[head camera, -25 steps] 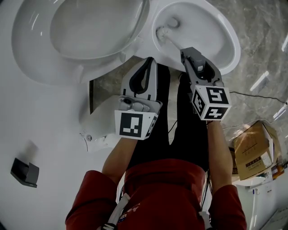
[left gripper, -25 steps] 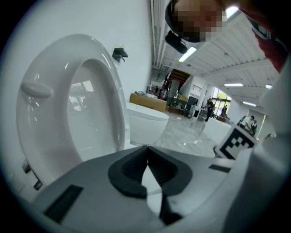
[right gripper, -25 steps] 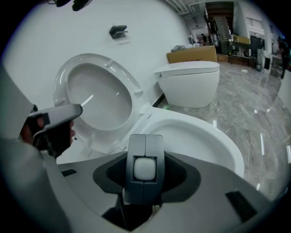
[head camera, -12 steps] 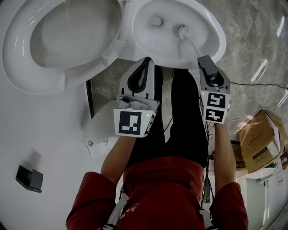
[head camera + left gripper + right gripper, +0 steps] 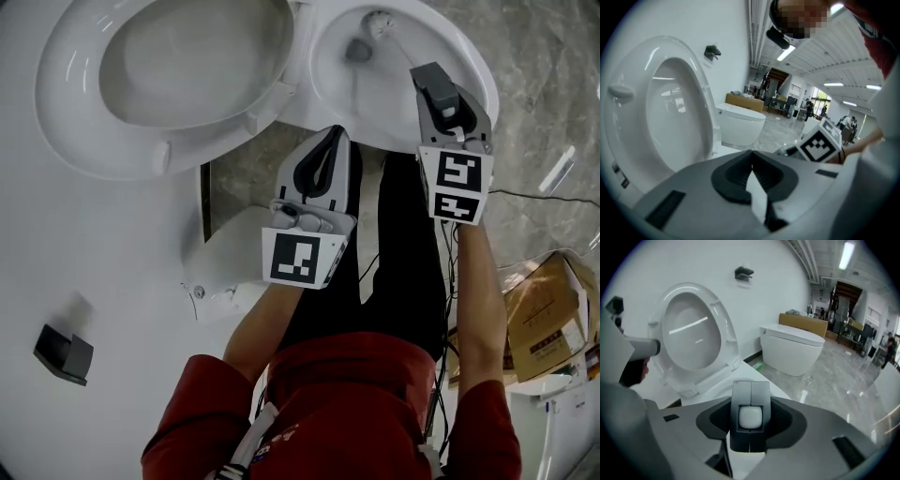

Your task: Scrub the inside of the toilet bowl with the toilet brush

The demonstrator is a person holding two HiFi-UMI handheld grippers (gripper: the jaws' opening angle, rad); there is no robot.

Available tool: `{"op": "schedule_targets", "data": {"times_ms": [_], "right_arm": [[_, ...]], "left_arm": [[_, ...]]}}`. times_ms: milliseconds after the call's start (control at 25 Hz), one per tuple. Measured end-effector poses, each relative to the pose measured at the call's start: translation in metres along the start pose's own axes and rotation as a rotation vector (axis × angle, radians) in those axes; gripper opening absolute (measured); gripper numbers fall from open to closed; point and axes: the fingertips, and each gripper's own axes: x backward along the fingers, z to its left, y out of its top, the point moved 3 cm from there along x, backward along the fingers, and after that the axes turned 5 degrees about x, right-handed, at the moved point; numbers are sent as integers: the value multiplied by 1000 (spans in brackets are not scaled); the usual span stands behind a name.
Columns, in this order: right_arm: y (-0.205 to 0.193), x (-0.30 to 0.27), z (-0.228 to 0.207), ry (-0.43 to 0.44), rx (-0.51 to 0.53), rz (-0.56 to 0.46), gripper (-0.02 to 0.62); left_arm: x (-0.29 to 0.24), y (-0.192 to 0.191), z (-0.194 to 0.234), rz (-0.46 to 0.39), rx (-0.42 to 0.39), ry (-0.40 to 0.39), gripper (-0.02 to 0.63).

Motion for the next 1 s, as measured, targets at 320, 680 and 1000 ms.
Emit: {"op": "schedule_targets", "data": {"times_ms": [320,680,1000], "right_arm": [[23,-22,67,224,-162,-9,179],[-74,17,44,129,-21,197,178],[-74,7,-2,16,-57,182,178]], "left_arm": [[12,1,31,-63,18,69,0],[8,-4,26,-52,17,55,0],[5,-3,21,-49,3,45,0]]}}
